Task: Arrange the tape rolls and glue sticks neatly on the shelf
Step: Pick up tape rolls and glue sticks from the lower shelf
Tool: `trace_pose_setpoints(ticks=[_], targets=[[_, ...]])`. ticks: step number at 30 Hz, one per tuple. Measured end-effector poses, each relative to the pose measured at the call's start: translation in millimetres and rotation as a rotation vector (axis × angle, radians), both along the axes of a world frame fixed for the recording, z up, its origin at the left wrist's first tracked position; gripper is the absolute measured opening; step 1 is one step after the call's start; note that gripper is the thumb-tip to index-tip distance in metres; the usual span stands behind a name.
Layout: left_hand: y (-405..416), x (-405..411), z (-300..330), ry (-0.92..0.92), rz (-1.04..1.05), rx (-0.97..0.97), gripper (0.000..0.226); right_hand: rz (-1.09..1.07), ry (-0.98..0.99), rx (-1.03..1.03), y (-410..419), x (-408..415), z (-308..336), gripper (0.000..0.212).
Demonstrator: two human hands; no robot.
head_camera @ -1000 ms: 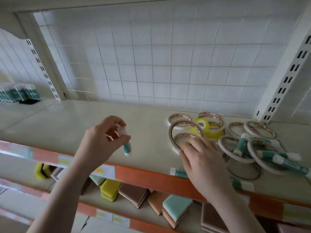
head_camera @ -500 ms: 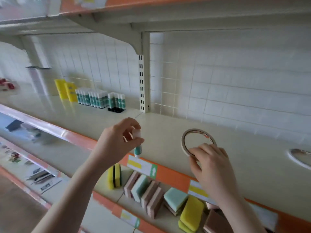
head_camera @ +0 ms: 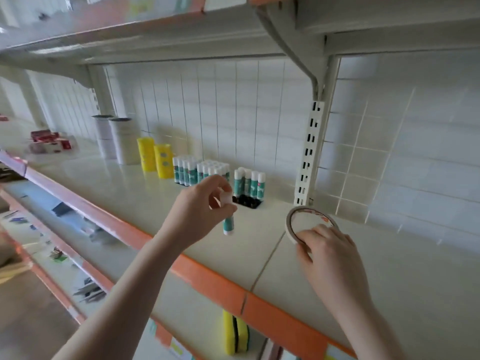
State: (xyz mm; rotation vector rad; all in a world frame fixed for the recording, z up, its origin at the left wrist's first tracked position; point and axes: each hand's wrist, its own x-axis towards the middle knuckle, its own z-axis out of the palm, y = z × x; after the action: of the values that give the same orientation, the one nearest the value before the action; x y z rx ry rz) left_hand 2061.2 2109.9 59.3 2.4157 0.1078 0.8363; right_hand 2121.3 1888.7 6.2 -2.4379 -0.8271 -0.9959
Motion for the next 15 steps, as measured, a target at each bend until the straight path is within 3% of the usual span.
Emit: trace_pose_setpoints(ticks=[15], targets=[[82.2, 130.4, 19.2, 0.11, -0.175, 0.131, 0.02, -0.198, 0.024, -0.066, 98.1, 51.8, 9.6, 0.035]])
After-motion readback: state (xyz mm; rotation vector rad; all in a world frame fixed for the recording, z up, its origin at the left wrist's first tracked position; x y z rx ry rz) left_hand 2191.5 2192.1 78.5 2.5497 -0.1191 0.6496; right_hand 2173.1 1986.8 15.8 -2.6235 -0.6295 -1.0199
